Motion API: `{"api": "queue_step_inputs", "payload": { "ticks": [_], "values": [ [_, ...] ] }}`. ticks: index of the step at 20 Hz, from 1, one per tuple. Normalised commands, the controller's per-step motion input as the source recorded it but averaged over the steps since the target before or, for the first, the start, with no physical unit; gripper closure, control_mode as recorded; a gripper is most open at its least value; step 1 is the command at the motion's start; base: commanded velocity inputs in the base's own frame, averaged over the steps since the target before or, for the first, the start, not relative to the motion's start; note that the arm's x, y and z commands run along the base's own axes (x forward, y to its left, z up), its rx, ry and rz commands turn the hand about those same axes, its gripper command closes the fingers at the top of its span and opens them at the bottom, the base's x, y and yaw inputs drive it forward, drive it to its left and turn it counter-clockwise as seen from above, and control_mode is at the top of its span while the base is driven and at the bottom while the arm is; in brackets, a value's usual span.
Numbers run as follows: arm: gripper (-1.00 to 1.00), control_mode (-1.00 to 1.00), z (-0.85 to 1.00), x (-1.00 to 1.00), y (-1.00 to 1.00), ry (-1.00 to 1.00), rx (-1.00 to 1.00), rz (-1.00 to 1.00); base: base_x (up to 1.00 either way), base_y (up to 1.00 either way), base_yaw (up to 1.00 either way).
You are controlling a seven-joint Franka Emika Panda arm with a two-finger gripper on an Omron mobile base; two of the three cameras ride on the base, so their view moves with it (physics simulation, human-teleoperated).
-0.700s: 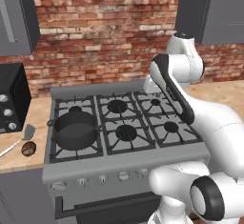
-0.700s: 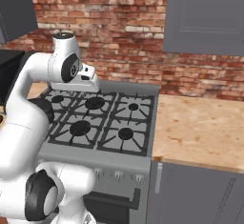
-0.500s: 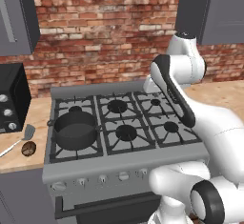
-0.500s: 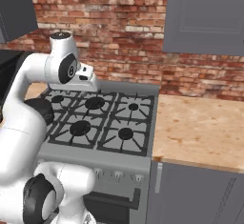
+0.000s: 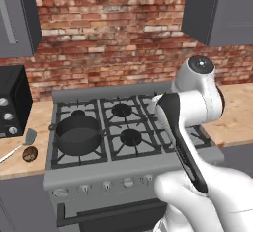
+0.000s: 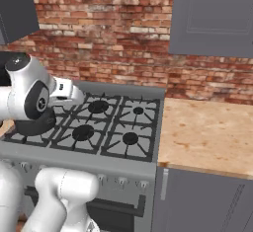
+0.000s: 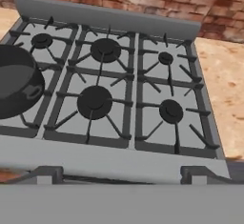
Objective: Put the potato and lime in the pot. Retrieve the spatula and lightly stir the vegetables in the pot.
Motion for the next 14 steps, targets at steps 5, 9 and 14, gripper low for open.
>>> {"api": "queue_step_inputs", "payload": {
  "ticks": [5,9,14],
  "values": [
    [-1.0,-1.0,0.0,-0.21,0.07,-0.14,-0.06,0.0,0.0,0.0,0.0],
    [-1.0,-1.0,0.0,0.0,0.0,-0.03,-0.01,0.0,0.0,0.0,0.0],
    [-1.0,1.0,0.0,0.0,0.0,0.0,0.0,0.0,-0.11,0.15,0.0]
  ]
}}
